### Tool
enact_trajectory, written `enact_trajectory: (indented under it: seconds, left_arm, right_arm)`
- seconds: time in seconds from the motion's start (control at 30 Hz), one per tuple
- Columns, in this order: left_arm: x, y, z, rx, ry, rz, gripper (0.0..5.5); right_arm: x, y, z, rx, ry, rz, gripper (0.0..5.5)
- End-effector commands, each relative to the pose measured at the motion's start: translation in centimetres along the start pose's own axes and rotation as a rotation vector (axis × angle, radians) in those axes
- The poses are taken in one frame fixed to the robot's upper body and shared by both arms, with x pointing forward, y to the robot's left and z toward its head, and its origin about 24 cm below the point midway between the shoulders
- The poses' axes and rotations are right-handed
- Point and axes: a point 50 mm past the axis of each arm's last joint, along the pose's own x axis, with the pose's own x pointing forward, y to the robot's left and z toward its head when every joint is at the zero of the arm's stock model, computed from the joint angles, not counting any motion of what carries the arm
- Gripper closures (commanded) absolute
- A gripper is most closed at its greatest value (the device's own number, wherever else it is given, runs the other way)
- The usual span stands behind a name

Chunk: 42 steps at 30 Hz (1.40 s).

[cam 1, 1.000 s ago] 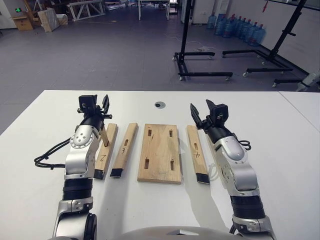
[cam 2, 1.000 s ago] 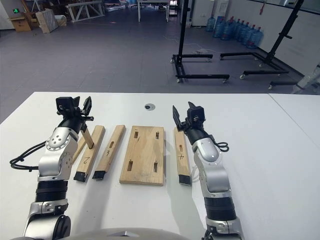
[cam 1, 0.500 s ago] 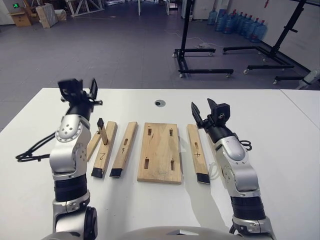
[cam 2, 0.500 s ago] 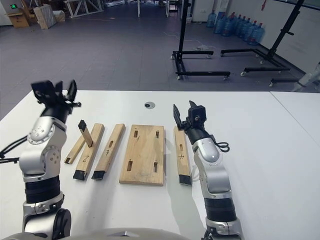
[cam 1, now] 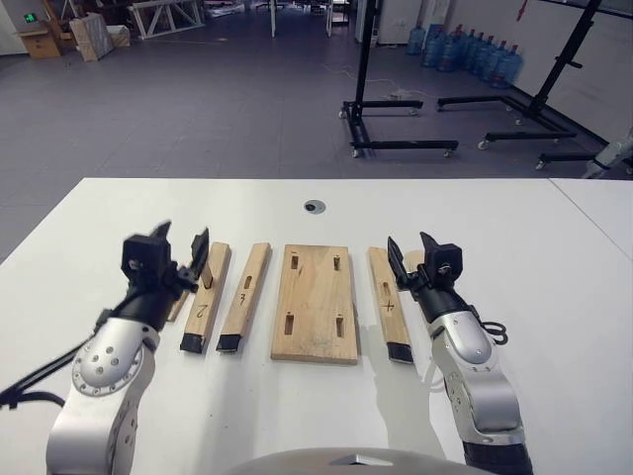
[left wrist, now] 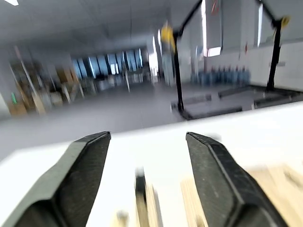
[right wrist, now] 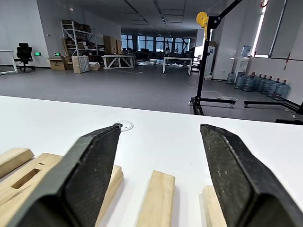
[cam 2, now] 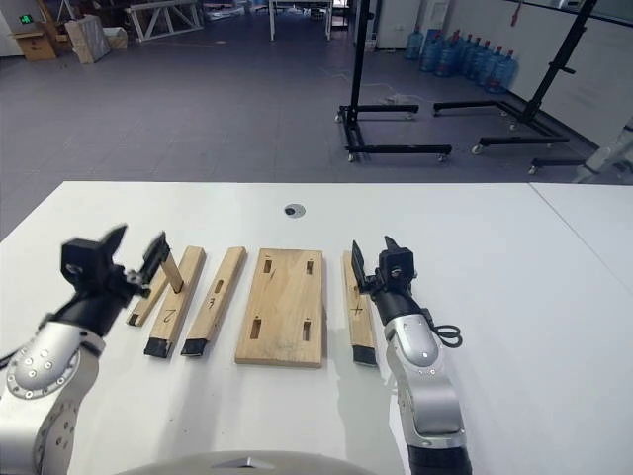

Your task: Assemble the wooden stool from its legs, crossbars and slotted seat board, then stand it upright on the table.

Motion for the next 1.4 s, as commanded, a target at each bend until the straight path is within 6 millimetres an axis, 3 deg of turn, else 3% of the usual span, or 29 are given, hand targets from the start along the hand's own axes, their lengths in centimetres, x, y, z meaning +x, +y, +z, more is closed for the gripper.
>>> enact_trajectory:
  seconds: [0.03,0.17,0.4,0.5,0.77,1.2,1.4]
  left_arm:
    - [-1.6,0.2,-3.4,-0.037,0.229,0.029,2.03]
    - [-2.3,-0.6,-5.2,-0.063,0.38,-0.032,1.51]
    - [-1.9,0.0,-7.5,-0.007,0.583,0.012,1.51]
    - [-1.7,-0.5,-8.4,-0.076,0.657,0.01,1.51]
    - [-0.9,-0.6,-9.3,-0.08,0.762,-0.006,1.51]
    - [0.4,-0.6,-11.4,-0.041,0.805,0.015,3.48]
    - [1.3,-0.2,-10.8,-0.098,0.729,0.053,3.48]
  right_arm:
    - [-0.4,0.1,0.4,-0.018,0.021,0.03,2.42]
    - [-0.7,0.2,0.3,-0.017,0.038,0.045,2.42]
    - [-0.5,0.9,0.7,-0.037,0.028,0.091,2.42]
    - [-0.2,1.0,0.8,-0.039,0.021,0.098,2.42]
    - [0.5,1.1,1.3,-0.033,-0.004,0.091,2.42]
    - [1.4,1.4,1.3,-0.017,-0.023,0.091,2.42]
    - [1.6,1.2,1.3,-0.02,-0.029,0.081,2.42]
